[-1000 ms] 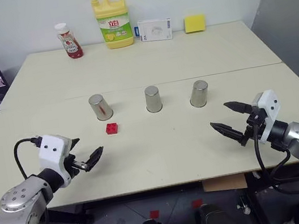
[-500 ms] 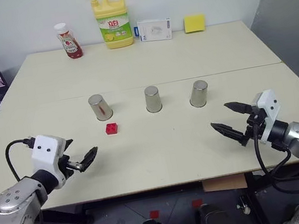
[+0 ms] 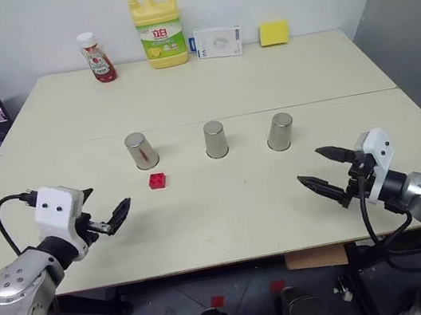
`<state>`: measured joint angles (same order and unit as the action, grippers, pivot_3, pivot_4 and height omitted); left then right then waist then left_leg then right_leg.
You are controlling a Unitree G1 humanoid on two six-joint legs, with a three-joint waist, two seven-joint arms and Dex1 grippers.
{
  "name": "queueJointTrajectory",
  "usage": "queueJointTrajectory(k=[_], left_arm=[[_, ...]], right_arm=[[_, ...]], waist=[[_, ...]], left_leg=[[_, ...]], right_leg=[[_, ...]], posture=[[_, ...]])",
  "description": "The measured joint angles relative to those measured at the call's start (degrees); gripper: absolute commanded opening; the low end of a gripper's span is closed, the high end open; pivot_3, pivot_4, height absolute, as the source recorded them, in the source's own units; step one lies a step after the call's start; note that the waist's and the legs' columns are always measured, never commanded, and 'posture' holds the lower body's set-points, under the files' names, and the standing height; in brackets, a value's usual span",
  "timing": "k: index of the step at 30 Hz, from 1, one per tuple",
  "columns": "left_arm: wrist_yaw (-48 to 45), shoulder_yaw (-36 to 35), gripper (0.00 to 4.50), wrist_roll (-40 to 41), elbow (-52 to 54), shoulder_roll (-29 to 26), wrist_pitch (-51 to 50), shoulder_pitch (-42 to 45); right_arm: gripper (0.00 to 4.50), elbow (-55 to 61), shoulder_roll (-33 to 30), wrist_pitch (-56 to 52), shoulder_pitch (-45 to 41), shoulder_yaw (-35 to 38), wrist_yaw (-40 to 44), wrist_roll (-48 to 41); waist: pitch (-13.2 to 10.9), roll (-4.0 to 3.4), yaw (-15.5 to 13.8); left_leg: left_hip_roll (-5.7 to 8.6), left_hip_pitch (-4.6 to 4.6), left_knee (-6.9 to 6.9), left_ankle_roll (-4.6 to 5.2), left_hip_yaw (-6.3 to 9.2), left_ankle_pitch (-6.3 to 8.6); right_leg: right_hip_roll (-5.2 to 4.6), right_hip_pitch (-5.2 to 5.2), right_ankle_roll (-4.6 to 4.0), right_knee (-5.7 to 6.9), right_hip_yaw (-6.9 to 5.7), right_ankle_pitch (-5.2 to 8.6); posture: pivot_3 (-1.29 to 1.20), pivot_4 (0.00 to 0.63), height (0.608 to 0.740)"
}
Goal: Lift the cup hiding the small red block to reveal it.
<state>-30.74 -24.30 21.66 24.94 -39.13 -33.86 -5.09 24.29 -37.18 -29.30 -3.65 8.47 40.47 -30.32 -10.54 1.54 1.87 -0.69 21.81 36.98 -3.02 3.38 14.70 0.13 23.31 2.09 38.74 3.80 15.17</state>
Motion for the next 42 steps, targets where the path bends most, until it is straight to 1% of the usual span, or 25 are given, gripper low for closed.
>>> queueJointTrajectory(k=[4,20,42], left_arm=[[-0.3,1.0,4.47,-0.7,0.0,0.0,0.9,-0.9],[0.0,1.1,4.47,-1.4,-1.1,-0.1,1.8,-0.8],[-1.4,1.4,4.47,-1.5,-2.7,0.6,4.4,-1.0]], right_arm=[[4.50,0.0,0.0,0.0,0.1,0.0,0.3,0.0],[4.50,1.7,0.0,-0.2,1.1,1.7,-0.6,-0.1],[4.50,1.7,0.7,0.2,2.3,1.5,-0.8,0.0]], waist=[[0.0,0.00,0.0],[0.0,0.00,0.0],[0.0,0.00,0.0]], left_leg=[[-0.01,0.01,0.01,0.00,0.02,0.00],[0.00,0.01,0.01,0.00,0.01,0.00],[0.00,0.01,0.01,0.00,0.01,0.00]], right_leg=[[0.00,0.00,0.00,0.00,-0.02,0.00],[0.00,0.00,0.00,0.00,-0.02,0.00],[0.00,0.00,0.00,0.01,-0.01,0.00]], posture=[[0.00,0.150,0.740],[0.00,0.150,0.740],[0.00,0.150,0.740]])
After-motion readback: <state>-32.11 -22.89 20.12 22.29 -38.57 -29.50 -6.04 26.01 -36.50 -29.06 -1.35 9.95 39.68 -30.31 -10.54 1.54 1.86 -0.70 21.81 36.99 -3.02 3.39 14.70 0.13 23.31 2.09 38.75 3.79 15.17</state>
